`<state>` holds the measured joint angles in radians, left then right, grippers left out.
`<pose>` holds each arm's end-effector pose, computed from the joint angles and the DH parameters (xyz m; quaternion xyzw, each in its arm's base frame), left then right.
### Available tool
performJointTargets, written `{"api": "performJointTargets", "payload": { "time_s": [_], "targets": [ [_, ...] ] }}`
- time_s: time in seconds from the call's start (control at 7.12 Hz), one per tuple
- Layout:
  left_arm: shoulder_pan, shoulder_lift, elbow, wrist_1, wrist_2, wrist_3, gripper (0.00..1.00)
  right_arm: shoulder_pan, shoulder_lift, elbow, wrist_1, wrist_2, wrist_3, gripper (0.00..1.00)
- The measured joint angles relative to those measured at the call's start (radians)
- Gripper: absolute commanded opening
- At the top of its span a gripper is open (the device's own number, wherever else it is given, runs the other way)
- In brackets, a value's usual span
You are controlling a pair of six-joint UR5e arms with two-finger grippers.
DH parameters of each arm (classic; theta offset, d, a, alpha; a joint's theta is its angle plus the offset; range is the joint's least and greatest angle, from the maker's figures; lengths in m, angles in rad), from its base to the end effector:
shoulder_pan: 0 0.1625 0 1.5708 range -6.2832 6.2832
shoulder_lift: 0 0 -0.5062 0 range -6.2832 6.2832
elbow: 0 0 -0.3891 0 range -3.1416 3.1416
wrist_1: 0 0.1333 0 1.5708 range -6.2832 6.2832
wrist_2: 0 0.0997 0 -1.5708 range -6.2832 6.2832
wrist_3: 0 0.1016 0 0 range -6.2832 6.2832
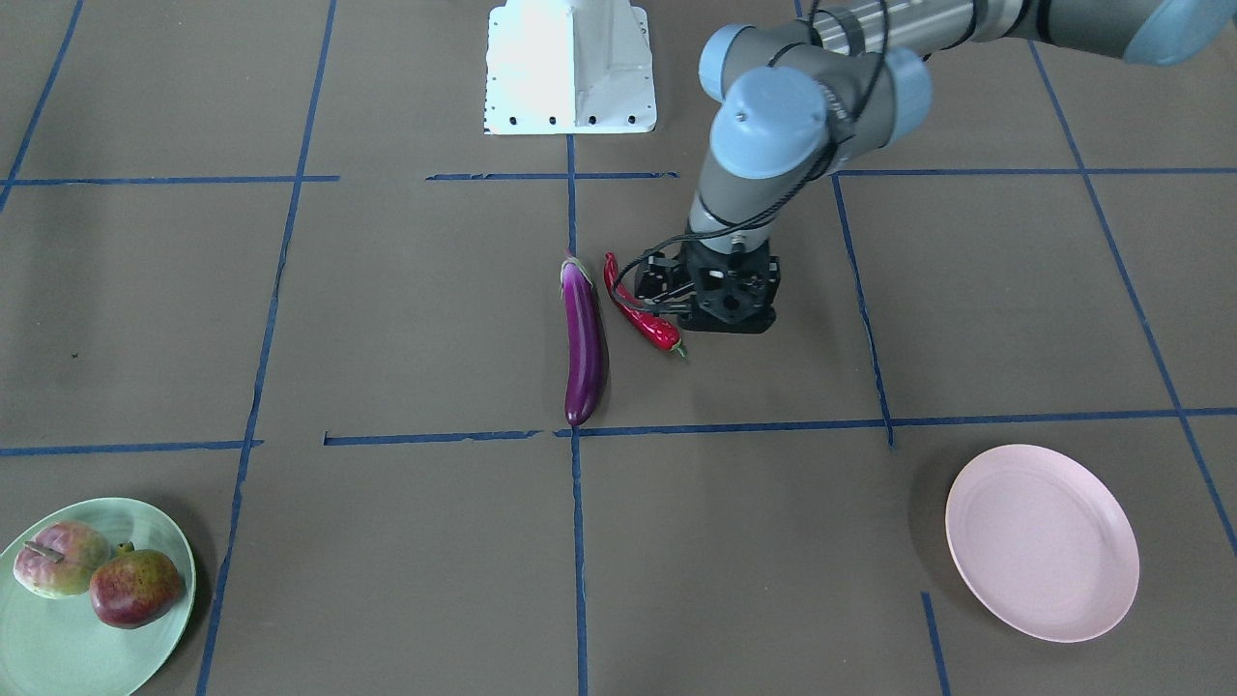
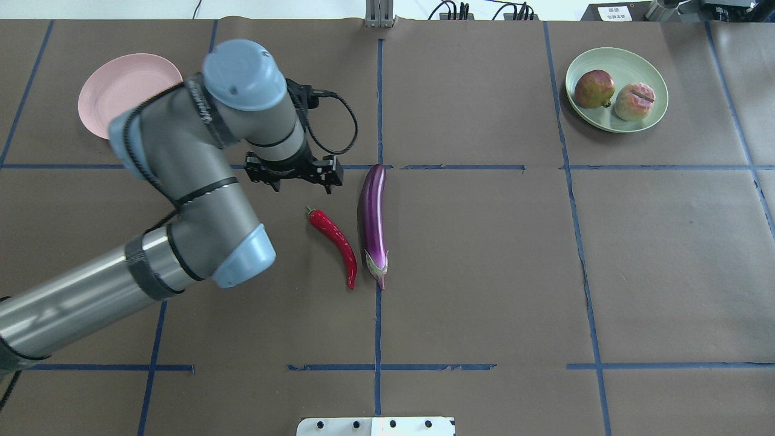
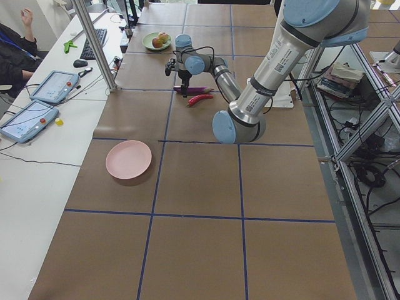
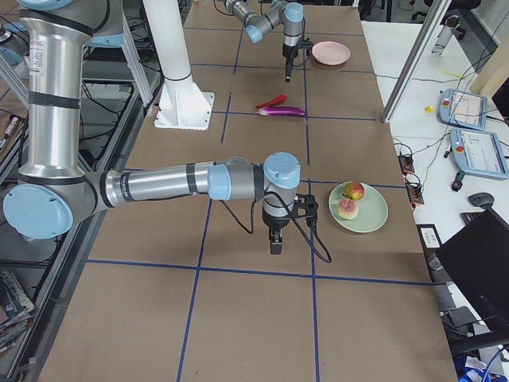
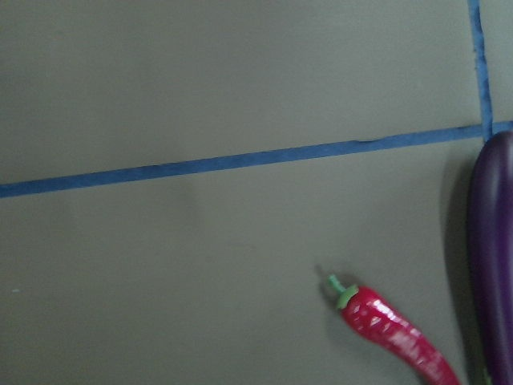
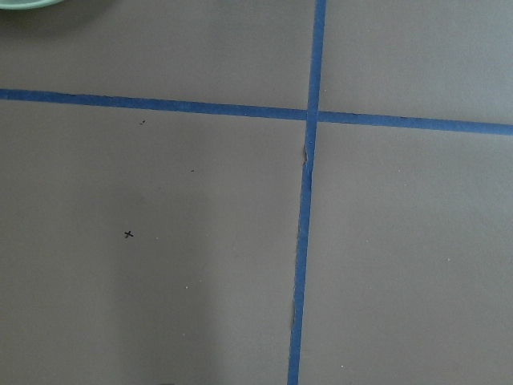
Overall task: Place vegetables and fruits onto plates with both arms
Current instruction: 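Move the left gripper down over the purple eggplant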
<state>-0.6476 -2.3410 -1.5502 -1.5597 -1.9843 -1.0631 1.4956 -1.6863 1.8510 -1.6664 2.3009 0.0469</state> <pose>0.5612 -0.5405 0.2624 0.0325 0.4005 0.0101 0.9157 0.0330 -0.4339 0.6702 0.0104 -0.3581 -0.0255 0.9333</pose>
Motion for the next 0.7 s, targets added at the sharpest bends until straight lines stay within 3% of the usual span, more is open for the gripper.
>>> {"api": "performJointTargets", "payload": {
  "time_s": [0.42, 0.56, 0.7],
  "targets": [
    [0.080, -0.123, 0.225, -0.136, 0.078, -0.094, 0.98, 0.000, -0.001, -0.001, 0.000, 0.000, 0.001, 1.00],
    [0.094, -0.137, 0.249, -0.146, 0.085, -0.102, 0.72, 0.000, -0.001, -0.001, 0.000, 0.000, 0.001, 1.00],
    [0.103, -0.144, 0.257, -0.149, 0.087, -0.108, 0.54, 0.000, -0.001, -0.003, 0.000, 0.000, 0.001, 1.00]
  ]
}}
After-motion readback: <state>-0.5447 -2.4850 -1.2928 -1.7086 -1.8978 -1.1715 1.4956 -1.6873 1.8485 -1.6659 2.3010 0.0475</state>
